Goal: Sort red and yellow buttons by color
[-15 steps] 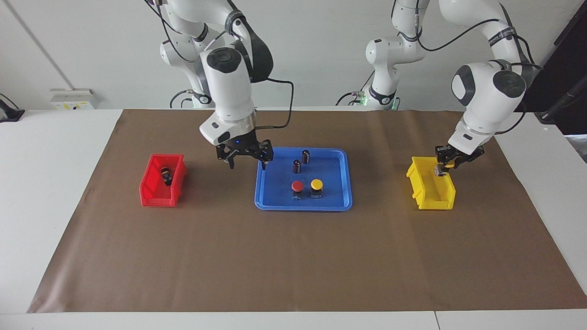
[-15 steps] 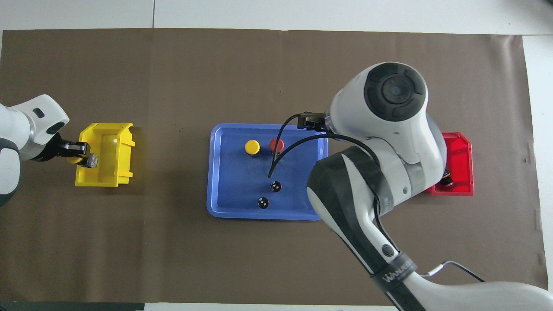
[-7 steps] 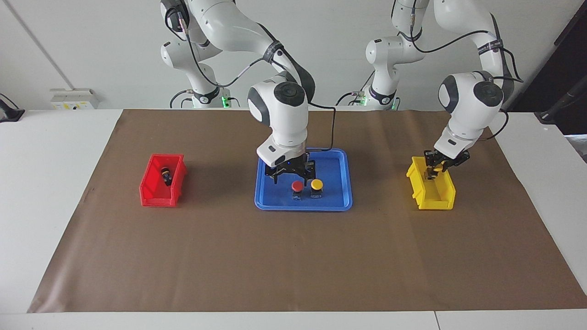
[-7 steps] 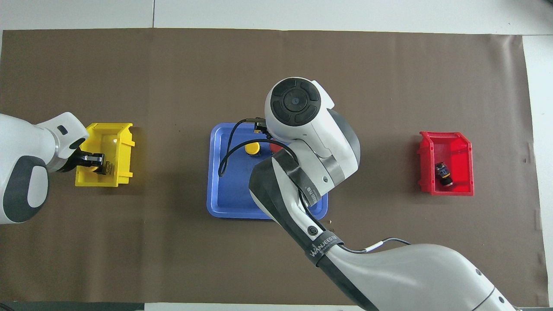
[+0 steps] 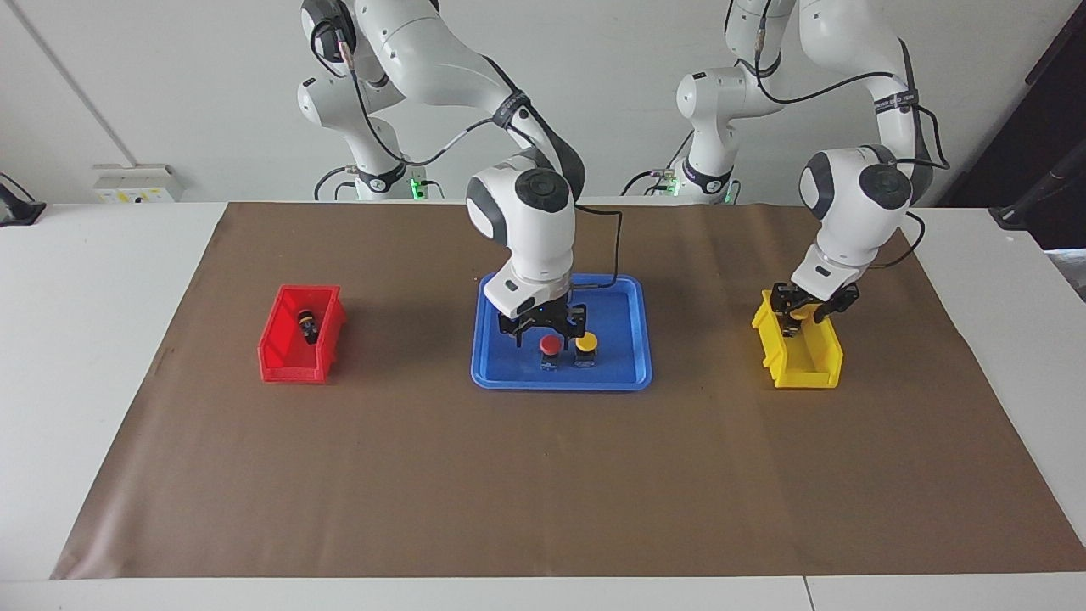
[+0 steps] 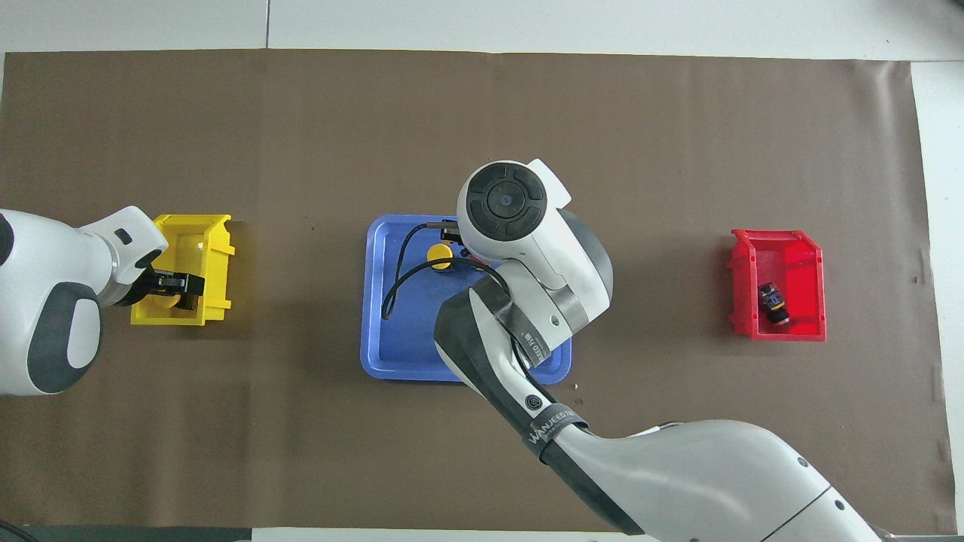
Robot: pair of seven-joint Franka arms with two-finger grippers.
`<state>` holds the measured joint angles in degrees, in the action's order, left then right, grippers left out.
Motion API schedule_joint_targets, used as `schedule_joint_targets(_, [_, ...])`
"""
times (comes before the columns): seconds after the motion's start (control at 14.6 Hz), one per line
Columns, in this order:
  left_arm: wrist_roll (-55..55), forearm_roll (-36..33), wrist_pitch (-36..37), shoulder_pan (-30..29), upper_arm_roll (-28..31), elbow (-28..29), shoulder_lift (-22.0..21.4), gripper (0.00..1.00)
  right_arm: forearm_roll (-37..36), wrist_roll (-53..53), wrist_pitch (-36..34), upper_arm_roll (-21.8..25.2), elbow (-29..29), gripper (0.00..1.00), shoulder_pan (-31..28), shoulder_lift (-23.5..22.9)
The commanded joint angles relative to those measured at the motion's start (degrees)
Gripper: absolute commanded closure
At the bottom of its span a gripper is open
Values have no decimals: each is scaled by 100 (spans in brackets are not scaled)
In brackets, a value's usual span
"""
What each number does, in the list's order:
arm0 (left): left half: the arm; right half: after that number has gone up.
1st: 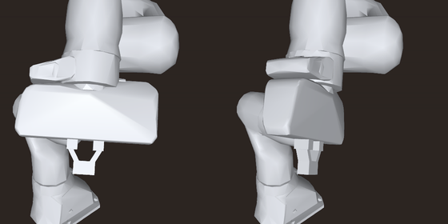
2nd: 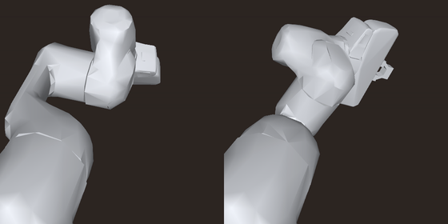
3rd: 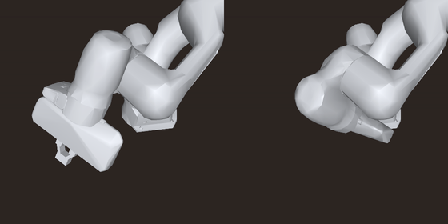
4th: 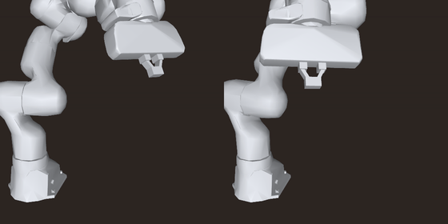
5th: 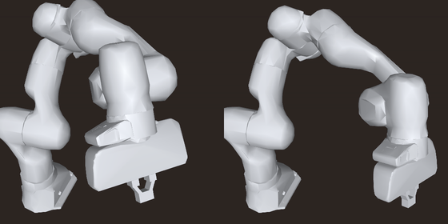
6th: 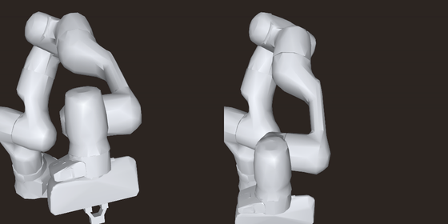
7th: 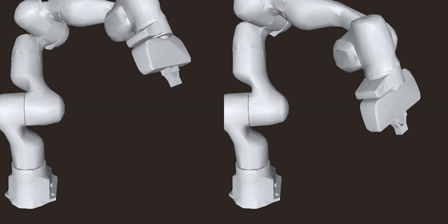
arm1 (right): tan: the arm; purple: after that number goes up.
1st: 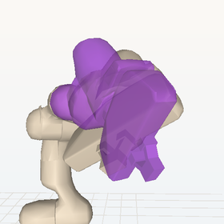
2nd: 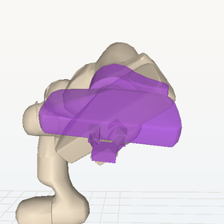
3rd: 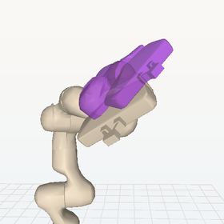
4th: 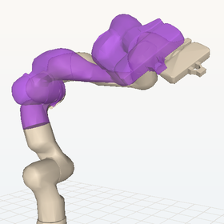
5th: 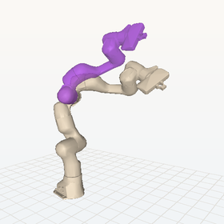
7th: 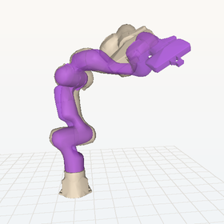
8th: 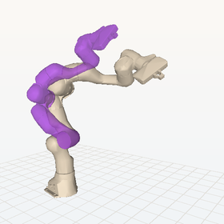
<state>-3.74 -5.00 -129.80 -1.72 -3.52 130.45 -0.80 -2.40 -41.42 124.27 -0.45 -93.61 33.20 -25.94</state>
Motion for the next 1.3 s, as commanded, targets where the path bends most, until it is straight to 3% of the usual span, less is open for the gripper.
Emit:
schedule_joint_targets(0.0, [58, -54, 1127, 49, -8, -912, -69, 16, -77, -50, 273, 10, -202, 22, 124, -16])
schedule_joint_targets(0.2, [32, 8, 2385, 49, -17, -2099, -87, 7, -77, -50, 273, 10, -228, 24, 169, -17])
schedule_joint_targets(0.27, [32, 8, 2702, 66, -25, -2381, -87, 0, -77, -50, 274, 10, -228, 26, 178, -17])
schedule_joint_targets(0.34, [5, 8, 2975, 127, -17, -2645, -87, 0, -77, -50, 274, 10, -246, 29, 178, -8])
schedule_joint_targets(0.41, [-64, 8, 3143, 137, -17, -2830, -104, 0, -77, -33, 274, 10, -298, 40, 178, 1])
schedule_joint_targets(0.48, [-161, 8, 3189, 128, -8, -2997, -130, 0, -77, -6, 204, 10, -281, 60, 135, 1])
schedule_joint_targets(0.61, [-188, 17, 3093, 163, -17, -3114, -113, 0, -86, 29, 142, 19, -246, 74, 108, 1])
schedule_joint_targets(0.75, [21, 95, 2681, 391, -17, -2956, -122, 0, -103, 29, -50, 19, -89, 80, 82, 18])
schedule_joint_targets(0.89, [731, 166, 2304, 810, -17, -2737, -34, 0, -103, 46, -900, 45, 490, 80, -102, 18])
schedule_joint_targets(0.96, [1004, 166, 2127, 1031, -17, -2579, -8, 0, -103, 238, -1226, 54, 466, 80, -338, 219])
schedule_joint_targets(1.09, [1715, 166, 1784, 1680, -8, -2507, 333, 0, -86, 1010, -1851, 54, -58, 78, -883, 1104])
schedule_joint_targets(1.23, [2568, 166, 1267, 2261, -8, -2507, 763, 0, -86, 2211, -1680, 45, -1338, 78, -1681, 2237])
